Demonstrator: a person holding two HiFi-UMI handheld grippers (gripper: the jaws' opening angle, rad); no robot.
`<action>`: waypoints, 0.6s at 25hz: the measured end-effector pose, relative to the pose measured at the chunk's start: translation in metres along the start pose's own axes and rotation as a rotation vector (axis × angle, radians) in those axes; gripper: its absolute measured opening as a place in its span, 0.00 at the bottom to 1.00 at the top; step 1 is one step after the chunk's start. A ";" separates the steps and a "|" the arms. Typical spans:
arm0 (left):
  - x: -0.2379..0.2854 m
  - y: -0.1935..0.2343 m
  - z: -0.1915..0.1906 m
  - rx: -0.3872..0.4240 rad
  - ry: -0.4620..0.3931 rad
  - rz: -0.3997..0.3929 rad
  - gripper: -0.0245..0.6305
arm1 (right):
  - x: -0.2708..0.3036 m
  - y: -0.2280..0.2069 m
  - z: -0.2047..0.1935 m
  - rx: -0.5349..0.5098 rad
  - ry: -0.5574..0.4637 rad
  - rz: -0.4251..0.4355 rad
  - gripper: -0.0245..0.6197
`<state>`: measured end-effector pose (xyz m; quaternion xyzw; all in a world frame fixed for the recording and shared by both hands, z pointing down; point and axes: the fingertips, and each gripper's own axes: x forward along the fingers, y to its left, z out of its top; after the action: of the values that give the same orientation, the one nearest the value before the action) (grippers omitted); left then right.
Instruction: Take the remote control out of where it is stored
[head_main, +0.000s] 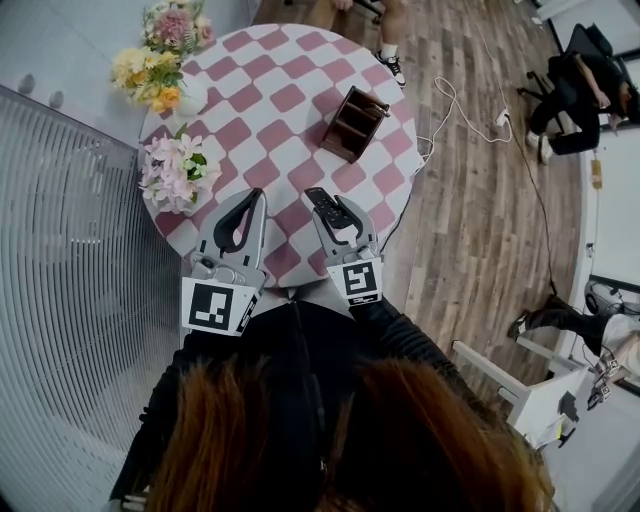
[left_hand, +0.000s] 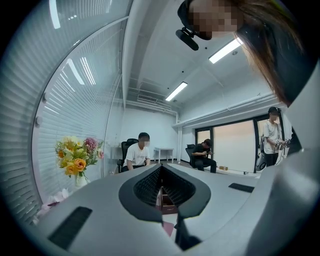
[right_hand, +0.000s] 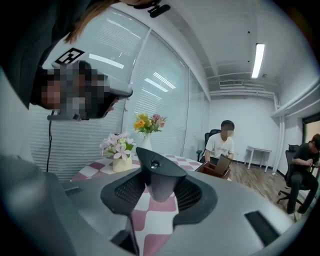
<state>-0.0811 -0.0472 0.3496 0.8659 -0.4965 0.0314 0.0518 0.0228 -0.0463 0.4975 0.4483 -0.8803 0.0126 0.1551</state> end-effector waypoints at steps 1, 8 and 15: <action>0.000 -0.001 0.000 0.001 0.001 0.000 0.05 | 0.001 0.003 -0.008 -0.008 0.016 0.010 0.32; -0.003 -0.001 -0.001 0.004 0.006 0.006 0.05 | 0.005 0.012 -0.053 -0.002 0.116 0.043 0.32; -0.003 -0.001 -0.005 0.000 0.017 0.010 0.05 | 0.008 0.015 -0.067 0.010 0.148 0.063 0.32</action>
<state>-0.0819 -0.0434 0.3541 0.8631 -0.5004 0.0390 0.0559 0.0242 -0.0326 0.5656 0.4192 -0.8799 0.0550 0.2170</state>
